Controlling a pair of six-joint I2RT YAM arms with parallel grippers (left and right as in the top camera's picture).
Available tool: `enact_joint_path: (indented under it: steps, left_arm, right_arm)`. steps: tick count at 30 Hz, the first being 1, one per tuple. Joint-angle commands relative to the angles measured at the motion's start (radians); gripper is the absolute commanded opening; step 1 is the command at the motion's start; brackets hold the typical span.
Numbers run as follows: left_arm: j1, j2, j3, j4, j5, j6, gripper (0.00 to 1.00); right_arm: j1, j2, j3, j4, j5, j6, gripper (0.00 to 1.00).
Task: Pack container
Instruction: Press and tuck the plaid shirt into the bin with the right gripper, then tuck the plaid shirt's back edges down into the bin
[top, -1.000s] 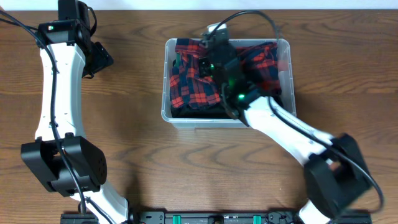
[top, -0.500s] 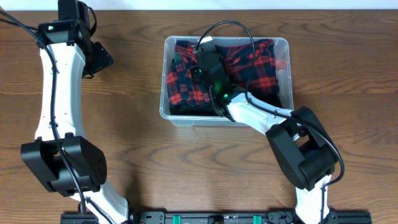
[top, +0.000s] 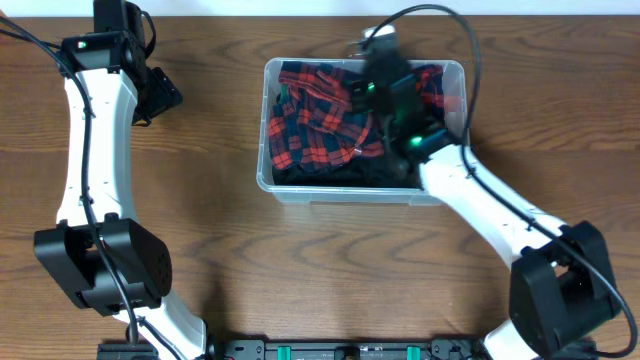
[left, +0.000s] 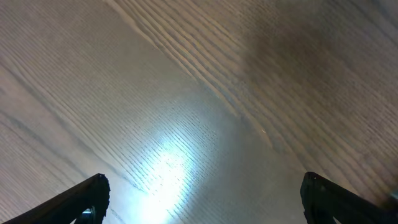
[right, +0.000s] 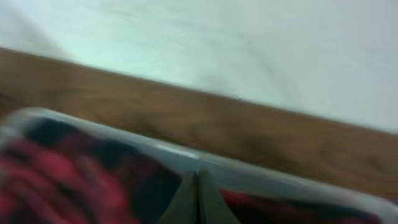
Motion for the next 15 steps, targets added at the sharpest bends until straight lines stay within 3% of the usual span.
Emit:
enact_joint_path:
  steps: [1,9,15]
  left_arm:
    - [0.004,0.006,-0.005,-0.003,-0.005,-0.002,0.98]
    - [0.004,0.006,-0.005,-0.003,-0.005,-0.002,0.98]
    - [0.004,0.006,-0.005,-0.003,-0.005,-0.002,0.98]
  right_arm:
    - [-0.056,0.065,-0.009,-0.08,-0.002,0.034,0.01]
    - [-0.092,0.199,-0.009,-0.166,-0.104,0.063,0.01]
    - [-0.085,0.076,-0.008,-0.103,-0.109,0.063,0.01]
